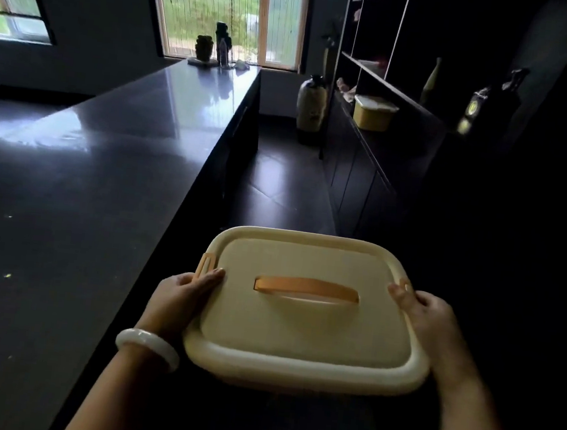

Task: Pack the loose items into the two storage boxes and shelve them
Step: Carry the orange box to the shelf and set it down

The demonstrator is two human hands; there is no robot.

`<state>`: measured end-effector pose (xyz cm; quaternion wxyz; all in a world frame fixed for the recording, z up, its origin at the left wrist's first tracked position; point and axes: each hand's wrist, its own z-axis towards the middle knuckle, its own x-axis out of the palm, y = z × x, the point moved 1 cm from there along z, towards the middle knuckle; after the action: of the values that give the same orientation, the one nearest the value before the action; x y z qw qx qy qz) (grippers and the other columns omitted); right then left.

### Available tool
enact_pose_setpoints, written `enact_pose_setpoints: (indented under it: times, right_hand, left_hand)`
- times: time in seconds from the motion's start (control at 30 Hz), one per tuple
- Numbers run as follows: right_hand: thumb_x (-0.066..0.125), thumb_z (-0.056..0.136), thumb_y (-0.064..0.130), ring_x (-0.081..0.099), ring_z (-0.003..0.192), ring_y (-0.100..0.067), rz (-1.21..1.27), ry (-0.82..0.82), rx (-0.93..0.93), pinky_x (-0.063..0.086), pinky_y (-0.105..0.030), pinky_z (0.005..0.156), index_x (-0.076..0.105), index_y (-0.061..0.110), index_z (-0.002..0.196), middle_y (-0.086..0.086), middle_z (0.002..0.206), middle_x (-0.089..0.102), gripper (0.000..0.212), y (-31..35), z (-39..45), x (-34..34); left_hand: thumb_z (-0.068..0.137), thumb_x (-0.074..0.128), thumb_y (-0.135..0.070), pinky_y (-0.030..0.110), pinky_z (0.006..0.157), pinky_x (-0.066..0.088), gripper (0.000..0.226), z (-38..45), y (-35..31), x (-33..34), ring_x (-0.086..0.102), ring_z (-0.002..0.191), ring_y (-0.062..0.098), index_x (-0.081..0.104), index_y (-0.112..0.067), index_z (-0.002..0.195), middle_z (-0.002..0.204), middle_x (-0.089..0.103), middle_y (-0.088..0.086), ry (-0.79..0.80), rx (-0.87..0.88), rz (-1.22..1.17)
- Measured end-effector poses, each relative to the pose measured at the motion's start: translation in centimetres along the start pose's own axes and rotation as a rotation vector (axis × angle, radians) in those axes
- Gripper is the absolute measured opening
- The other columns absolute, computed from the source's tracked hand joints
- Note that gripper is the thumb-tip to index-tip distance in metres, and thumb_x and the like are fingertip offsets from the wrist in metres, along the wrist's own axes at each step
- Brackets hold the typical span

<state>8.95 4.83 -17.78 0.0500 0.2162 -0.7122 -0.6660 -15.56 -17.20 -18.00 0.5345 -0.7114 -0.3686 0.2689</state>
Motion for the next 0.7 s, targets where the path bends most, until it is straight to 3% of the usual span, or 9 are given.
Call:
enact_pose_setpoints:
  times: [0.07, 0.2, 0.5, 0.7]
  right_hand:
    - [0.067, 0.088, 0.029, 0.061, 0.045, -0.016, 0.004, 0.03, -0.009, 0.043, -0.019, 0.036, 0.065, -0.006, 0.088, -0.016, 0.069, 0.068, 0.035, 1.3, 5.1, 1.0]
    - [0.067, 0.088, 0.03, 0.063, 0.049, -0.018, 0.024, 0.071, 0.012, 0.047, -0.022, 0.038, 0.066, -0.003, 0.089, -0.018, 0.073, 0.07, 0.033, 2.9, 14.1, 3.5]
    - [0.068, 0.087, 0.026, 0.061, 0.05, -0.022, 0.061, 0.047, 0.055, 0.045, -0.021, 0.038, 0.065, -0.009, 0.089, -0.017, 0.069, 0.068, 0.035, 5.7, 35.5, 11.7]
    - [0.068, 0.086, 0.028, 0.061, 0.06, -0.028, 0.12, -0.038, 0.05, 0.049, -0.029, 0.05, 0.063, -0.011, 0.091, -0.022, 0.075, 0.066, 0.04, 9.0, 49.6, 17.5]
  left_hand:
    - [0.075, 0.076, -0.036, 0.036, 0.061, 0.052, 0.037, 3.8, -1.3, 1.6, 0.064, 0.066, 0.025, 0.07, -0.001, 0.084, 0.072, 0.069, 0.014, -0.012, 0.009, -0.006]
    - [0.077, 0.075, -0.033, 0.033, 0.059, 0.049, 0.036, 11.5, -3.9, 3.8, 0.061, 0.066, 0.025, 0.069, 0.001, 0.085, 0.072, 0.067, 0.014, -0.052, 0.012, -0.031]
    - [0.08, 0.074, -0.026, 0.045, 0.074, 0.043, 0.034, 34.5, -9.9, 8.6, 0.055, 0.078, 0.032, 0.066, 0.006, 0.086, 0.082, 0.061, 0.024, -0.005, 0.013, -0.036]
    - [0.082, 0.073, -0.027, 0.049, 0.079, 0.049, 0.041, 51.6, -16.6, 11.8, 0.059, 0.079, 0.034, 0.065, 0.011, 0.097, 0.086, 0.064, 0.025, 0.072, 0.044, -0.015]
